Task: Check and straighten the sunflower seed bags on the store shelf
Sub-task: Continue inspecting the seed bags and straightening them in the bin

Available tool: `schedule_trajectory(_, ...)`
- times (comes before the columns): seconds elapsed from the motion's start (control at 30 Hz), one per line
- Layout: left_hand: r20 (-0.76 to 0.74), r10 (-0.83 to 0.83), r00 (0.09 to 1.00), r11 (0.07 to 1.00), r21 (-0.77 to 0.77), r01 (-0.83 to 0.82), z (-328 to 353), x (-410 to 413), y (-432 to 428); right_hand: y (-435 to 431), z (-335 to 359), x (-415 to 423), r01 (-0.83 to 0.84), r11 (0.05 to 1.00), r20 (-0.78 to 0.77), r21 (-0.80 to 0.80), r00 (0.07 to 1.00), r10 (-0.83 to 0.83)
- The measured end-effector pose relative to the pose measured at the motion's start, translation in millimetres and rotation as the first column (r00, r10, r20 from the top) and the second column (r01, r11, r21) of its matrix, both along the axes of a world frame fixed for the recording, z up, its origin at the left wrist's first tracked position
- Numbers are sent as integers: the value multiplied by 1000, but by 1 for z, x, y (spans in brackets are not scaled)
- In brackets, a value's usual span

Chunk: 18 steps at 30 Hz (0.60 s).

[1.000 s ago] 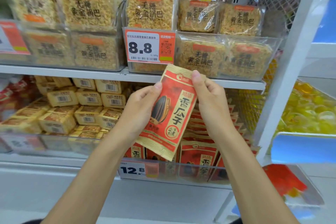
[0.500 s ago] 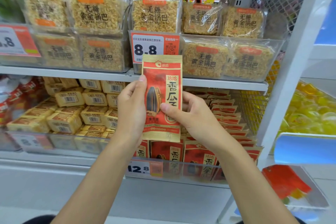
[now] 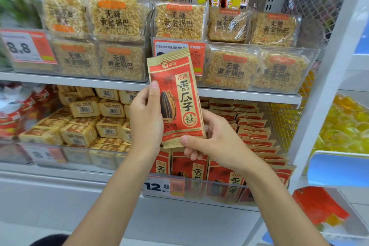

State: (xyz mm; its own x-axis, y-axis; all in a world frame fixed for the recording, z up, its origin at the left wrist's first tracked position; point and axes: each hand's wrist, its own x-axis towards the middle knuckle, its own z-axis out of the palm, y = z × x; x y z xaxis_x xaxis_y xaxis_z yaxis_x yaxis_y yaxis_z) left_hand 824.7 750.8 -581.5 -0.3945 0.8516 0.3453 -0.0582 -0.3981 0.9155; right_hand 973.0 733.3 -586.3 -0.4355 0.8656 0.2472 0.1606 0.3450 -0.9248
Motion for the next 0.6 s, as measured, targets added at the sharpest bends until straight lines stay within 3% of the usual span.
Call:
schedule_trajectory(0.07, -233, 206, 950, 978, 89, -190, -1, 0, -2, -4, 1, -4, 60, 994, -32, 87, 998, -57)
schedule_trajectory(0.13, -330, 262, 907, 961, 174, -214, 0, 4, -5, -6, 0, -9, 152, 952, 5, 265, 987, -159)
schedule_trajectory(0.23, -82, -106, 991, 990, 89, 114, 11, 12, -17, -5, -2, -8, 189, 803, 188, 565, 918, -348)
schedule_trajectory(0.3, 55, -324, 945, 945, 62, 320, 16, 10, -19, -3, 0, 0, 149, 830, 281, 537, 896, -343)
schedule_trajectory(0.37, 90, -399, 913, 917, 52, 396, 18, 6, -18, -4, 3, 4, 93, 903, 302, 419, 924, -235)
schedule_trajectory(0.47, 86, -339, 937, 941, 40, 337, 13, 2, -11, -7, 4, 1, 104, 952, 94, 288, 986, -137)
schedule_trajectory(0.6, 29, -307, 951, 952, 3, 307, 10, 0, -8, 1, -1, 0, 206, 961, -74, 182, 978, -196)
